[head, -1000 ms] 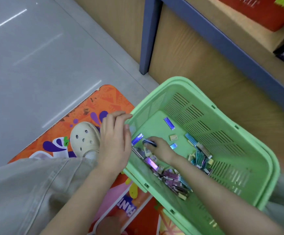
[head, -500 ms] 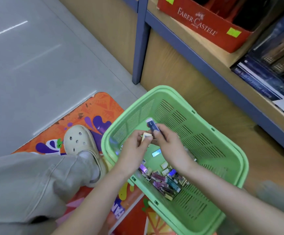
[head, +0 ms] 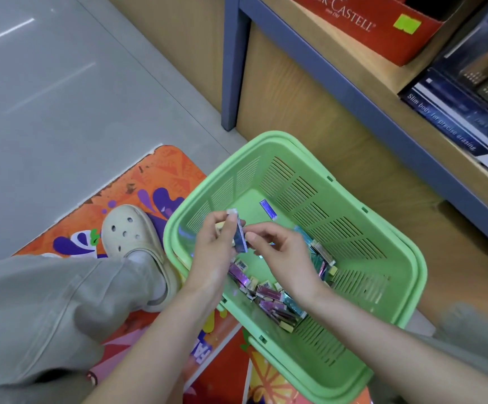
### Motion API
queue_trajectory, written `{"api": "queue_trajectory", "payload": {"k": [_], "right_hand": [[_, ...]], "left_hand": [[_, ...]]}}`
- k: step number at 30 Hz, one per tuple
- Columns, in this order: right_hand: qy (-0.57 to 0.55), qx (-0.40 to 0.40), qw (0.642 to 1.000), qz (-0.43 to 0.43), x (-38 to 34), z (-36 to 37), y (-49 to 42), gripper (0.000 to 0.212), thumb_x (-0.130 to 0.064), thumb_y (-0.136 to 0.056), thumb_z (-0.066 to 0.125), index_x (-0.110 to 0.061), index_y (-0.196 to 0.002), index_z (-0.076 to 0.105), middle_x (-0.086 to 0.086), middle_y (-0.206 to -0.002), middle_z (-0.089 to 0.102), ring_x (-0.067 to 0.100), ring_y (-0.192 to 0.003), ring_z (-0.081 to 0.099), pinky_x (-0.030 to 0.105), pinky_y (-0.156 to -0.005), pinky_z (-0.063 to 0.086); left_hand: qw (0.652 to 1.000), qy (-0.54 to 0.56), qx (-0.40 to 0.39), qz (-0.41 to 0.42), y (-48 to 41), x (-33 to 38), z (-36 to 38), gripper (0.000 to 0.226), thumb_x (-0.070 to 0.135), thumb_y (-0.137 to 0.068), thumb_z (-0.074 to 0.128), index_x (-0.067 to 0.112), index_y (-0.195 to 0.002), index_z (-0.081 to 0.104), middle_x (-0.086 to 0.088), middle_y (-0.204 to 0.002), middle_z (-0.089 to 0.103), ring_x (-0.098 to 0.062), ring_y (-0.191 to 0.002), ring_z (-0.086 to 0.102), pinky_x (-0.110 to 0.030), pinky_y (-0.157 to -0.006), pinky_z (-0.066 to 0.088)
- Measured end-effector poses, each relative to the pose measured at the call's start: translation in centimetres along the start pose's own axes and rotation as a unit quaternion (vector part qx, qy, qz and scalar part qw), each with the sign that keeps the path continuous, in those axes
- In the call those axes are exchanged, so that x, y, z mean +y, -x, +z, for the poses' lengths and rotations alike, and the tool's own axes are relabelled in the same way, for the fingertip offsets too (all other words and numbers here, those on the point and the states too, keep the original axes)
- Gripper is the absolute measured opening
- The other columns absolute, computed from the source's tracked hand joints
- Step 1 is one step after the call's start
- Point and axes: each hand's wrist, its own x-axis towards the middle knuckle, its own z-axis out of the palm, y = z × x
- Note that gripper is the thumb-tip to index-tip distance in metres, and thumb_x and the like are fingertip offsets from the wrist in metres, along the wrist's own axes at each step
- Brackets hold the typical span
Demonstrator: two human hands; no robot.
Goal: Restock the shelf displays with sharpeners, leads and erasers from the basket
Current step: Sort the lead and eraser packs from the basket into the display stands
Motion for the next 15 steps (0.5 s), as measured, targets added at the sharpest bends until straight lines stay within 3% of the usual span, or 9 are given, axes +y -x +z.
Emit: {"api": "queue_trajectory", "payload": {"k": [2,4,6,8,11,15], "right_hand": [[0.029,0.012,0.999,-0.008,1.3,-0.5,-0.5,0.021,-0.012,-0.095,0.055,-0.03,-0.092,0.065,-0.005,-0.092,0.068,0.004,-0.079,0.061,0.016,-0.074,0.047],[0.101,0.02,0.995,0.009,3.8,-1.4,-1.4,0.016,-0.012,-0.096,0.052,-0.024,-0.099,0.062,-0.003,-0.098,0.065,0.0,-0.081,0.058,0.011,-0.075,0.043],[0.212,-0.034,0.973,0.079,7.6,-2.7,-2.2,0.018,-0.012,-0.097,0.051,-0.011,-0.112,0.061,0.005,-0.111,0.064,0.007,-0.095,0.058,0.008,-0.08,0.04],[0.292,-0.12,0.934,0.166,11.2,-3.9,-2.2,0.03,-0.012,-0.097,0.052,-0.006,-0.126,0.053,0.01,-0.127,0.058,0.017,-0.114,0.054,0.014,-0.091,0.035],[0.317,-0.233,0.885,0.25,14.7,-4.7,-1.3,0.054,-0.014,-0.093,0.059,-0.008,-0.142,0.036,0.01,-0.144,0.043,0.021,-0.13,0.043,0.025,-0.104,0.032],[0.333,-0.282,0.86,0.262,16.6,-4.5,-0.5,0.066,-0.013,-0.083,0.072,-0.003,-0.139,0.037,0.012,-0.136,0.048,0.024,-0.127,0.046,0.018,-0.094,0.034]], "left_hand": [[1.0,-0.02,0.003,0.01,-0.2,-0.1,-0.3,0.013,0.016,-0.098,0.046,0.004,-0.102,0.051,-0.006,-0.084,0.061,-0.007,-0.063,0.066,-0.027,-0.064,0.059],[0.999,-0.038,-0.001,0.006,-0.3,-0.3,-0.5,0.011,0.013,-0.098,0.046,0.004,-0.102,0.05,-0.006,-0.084,0.061,-0.01,-0.061,0.068,-0.033,-0.066,0.058],[0.999,-0.043,-0.007,-0.006,-0.3,-0.4,-0.4,0.008,0.013,-0.099,0.046,0.007,-0.098,0.05,-0.009,-0.089,0.061,-0.012,-0.06,0.068,-0.033,-0.067,0.058],[0.999,-0.043,-0.009,-0.014,-0.5,-0.6,-0.4,0.008,0.014,-0.099,0.046,0.011,-0.093,0.05,-0.009,-0.09,0.061,-0.012,-0.059,0.068,-0.029,-0.064,0.059],[0.999,-0.043,-0.021,-0.022,-0.7,-1.0,-0.5,0.008,0.014,-0.098,0.046,0.008,-0.096,0.05,-0.004,-0.086,0.063,-0.011,-0.06,0.069,-0.025,-0.062,0.058],[0.998,-0.047,-0.03,-0.032,-1.0,-1.6,-0.5,0.009,0.013,-0.098,0.046,0.005,-0.099,0.051,-0.004,-0.086,0.065,-0.014,-0.064,0.07,-0.025,-0.062,0.058]]}}
